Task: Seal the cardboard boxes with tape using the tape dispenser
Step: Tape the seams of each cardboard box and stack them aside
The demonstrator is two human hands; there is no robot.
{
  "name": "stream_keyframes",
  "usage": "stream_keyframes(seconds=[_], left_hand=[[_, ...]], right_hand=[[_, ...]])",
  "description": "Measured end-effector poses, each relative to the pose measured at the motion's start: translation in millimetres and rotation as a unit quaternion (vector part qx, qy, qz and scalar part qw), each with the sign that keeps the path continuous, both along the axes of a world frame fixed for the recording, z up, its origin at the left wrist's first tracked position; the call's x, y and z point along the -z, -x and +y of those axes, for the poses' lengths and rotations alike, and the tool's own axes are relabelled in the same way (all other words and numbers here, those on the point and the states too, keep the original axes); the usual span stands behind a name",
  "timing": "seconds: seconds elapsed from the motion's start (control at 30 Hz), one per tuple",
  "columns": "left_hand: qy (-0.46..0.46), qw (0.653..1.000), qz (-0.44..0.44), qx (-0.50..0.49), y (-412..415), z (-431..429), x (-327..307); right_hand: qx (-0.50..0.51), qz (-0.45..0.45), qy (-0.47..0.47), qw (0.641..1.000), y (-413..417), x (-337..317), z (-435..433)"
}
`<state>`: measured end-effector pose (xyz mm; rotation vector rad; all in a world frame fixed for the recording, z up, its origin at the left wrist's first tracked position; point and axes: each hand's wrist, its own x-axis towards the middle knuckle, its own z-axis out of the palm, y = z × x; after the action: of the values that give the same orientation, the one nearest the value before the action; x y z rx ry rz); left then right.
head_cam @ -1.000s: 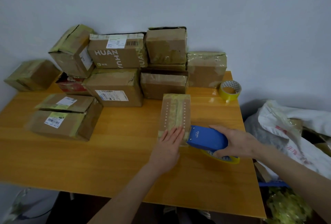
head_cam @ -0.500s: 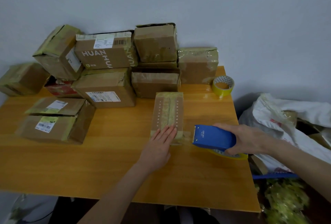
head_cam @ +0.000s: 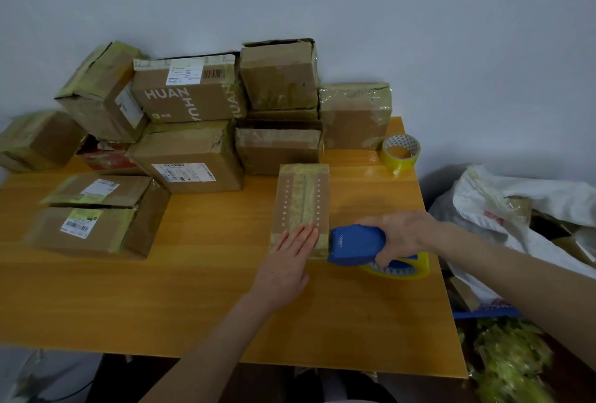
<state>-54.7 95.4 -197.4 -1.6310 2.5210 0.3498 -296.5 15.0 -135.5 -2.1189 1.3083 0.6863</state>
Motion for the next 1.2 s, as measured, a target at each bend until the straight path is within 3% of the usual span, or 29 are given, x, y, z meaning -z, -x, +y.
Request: stream_keyframes(seconds=[0.13, 0.27, 0.37, 0.47, 0.63, 0.7, 0.77, 0.83, 0.9, 1.0, 1.13, 1.2], left_hand=[[-0.008, 1.0, 0.011, 0.008, -2, 1, 2], [-0.012, 1.0, 0.014, 0.004, -4, -3, 2], [-0.011, 1.0, 0.016, 0.004, -3, -3, 2], [-0.009, 1.0, 0.014, 0.001, -3, -2, 3], [-0.006, 1.0, 0.025, 0.0, 0, -2, -1], [-0.007, 1.0, 0.029, 0.001, 1, -4, -2], [-0.011, 0.999, 0.038, 0.002, 0, -7, -5], [-0.015, 0.997, 0.074, -0.011, -3, -7, -7], [0.008, 0.988, 0.14, -0.061, -10, -3, -9], [0.051, 0.965, 0.206, -0.155, -22, 0, -12], [0.029, 0.934, 0.251, -0.251, -34, 4, -12], [0.039, 0.925, 0.26, -0.274, -36, 9, -10]], right_hand=[[-0.063, 0.048, 0.013, 0.997, -13, 18, 4], [0.071, -0.08, -0.075, 0.991, 3, 9, -13], [0.196, -0.181, -0.083, 0.96, 25, -1, -22], [0.372, -0.33, -0.041, 0.867, 31, -2, -18], [0.598, -0.471, -0.067, 0.646, 19, 34, -4], [0.643, -0.477, -0.102, 0.591, 12, 52, -1], [0.67, -0.462, -0.129, 0.566, 9, 67, -2], [0.68, -0.417, -0.124, 0.591, 9, 79, -3], [0.662, -0.352, -0.072, 0.658, 12, 85, -4], [0.61, -0.314, -0.005, 0.728, 13, 80, -3], [0.468, -0.214, 0.089, 0.853, 6, 57, 3], [0.421, -0.211, 0.184, 0.863, -9, 44, 11]])
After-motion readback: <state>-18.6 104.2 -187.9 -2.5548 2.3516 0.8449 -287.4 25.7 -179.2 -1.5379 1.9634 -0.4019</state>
